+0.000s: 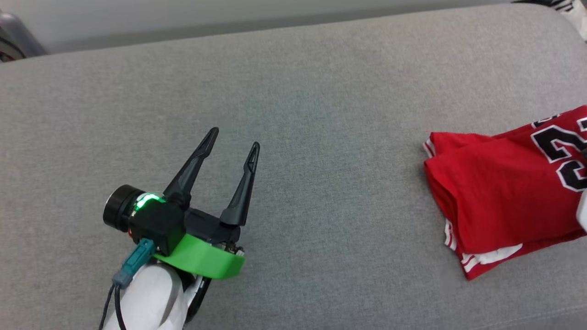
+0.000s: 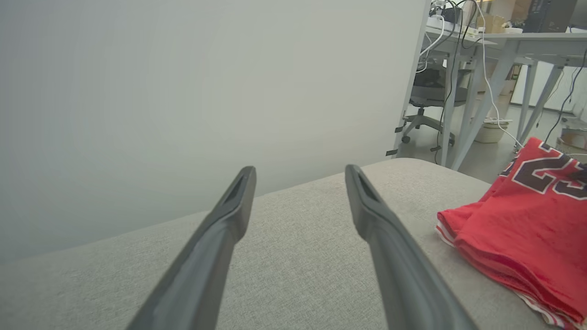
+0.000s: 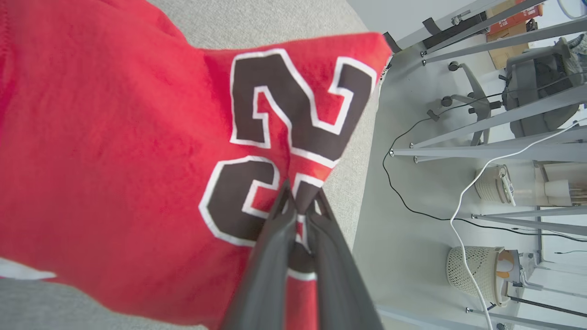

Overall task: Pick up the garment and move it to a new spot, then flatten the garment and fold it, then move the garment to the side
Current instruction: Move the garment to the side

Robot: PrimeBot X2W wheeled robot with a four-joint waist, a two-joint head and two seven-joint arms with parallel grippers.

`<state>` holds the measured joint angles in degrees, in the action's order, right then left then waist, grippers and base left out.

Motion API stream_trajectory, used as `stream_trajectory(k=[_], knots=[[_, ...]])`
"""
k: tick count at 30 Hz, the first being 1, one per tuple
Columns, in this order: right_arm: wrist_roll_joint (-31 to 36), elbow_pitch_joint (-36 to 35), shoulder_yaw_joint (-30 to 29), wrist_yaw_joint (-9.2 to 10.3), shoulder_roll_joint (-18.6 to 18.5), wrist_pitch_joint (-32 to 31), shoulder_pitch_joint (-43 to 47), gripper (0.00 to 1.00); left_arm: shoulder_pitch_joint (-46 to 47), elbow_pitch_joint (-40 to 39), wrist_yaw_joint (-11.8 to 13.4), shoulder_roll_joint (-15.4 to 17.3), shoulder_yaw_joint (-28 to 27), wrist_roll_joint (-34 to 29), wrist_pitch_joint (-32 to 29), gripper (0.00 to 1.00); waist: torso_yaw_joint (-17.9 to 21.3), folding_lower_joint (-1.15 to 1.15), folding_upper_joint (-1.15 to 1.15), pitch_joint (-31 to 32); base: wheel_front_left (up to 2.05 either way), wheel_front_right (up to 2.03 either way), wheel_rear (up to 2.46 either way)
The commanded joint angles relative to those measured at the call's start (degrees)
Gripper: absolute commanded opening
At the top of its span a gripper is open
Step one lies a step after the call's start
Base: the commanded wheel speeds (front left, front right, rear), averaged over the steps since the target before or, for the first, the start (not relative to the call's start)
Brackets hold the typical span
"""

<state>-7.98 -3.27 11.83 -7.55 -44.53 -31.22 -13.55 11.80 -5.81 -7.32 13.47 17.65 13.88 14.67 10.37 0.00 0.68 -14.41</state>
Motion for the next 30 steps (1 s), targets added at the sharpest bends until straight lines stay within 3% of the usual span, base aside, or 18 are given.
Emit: stream_trajectory(k=[1,8,17,27,28,29,30], knots=[[0.4,2.1,-0.4,0.06,-0.1,1.5,-1.9,0.00,1.3,-0.2,-0.2,1.2,0.4,-0.3,0.3,1.00,5.1,0.00,-0.68,-7.8,0.00,0.00,0.00],[3.6,16.1,-5.1,0.06,-2.2,10.2,-7.2,0.00,5.4,-0.9,-0.2,5.5,-0.3,-0.3,0.3,1.00,6.1,0.00,-0.68,-13.7,0.00,0.00,0.00],[10.0,32.1,-15.3,0.06,-1.1,21.3,-14.4,0.00,8.4,-5.2,-0.2,8.9,-1.1,0.5,-0.1,1.00,4.3,0.00,-0.68,-19.6,0.00,0.00,0.00],[16.6,43.2,-24.5,0.06,4.4,28.1,-20.8,0.00,9.2,-10.6,0.7,11.0,-2.5,0.5,-2.3,1.00,2.2,0.00,-0.68,-23.4,0.00,0.00,0.00],[17.2,43.8,-25.0,0.06,4.7,28.5,-21.2,0.29,9.2,-10.6,0.8,11.1,-2.5,0.5,-2.2,1.00,2.1,0.00,-0.68,-23.4,0.00,0.00,0.00],[17.7,44.3,-25.8,0.06,5.0,28.8,-21.6,1.00,9.1,-10.5,0.8,11.1,-2.5,0.5,-2.2,1.00,2.0,0.00,-0.68,-23.3,0.00,0.00,0.00],[18.3,44.8,-26.6,0.06,5.2,28.9,-21.9,1.00,9.1,-10.3,0.9,11.1,-2.4,0.6,-2.2,1.00,1.9,0.00,-0.68,-23.1,0.00,0.00,0.00]])
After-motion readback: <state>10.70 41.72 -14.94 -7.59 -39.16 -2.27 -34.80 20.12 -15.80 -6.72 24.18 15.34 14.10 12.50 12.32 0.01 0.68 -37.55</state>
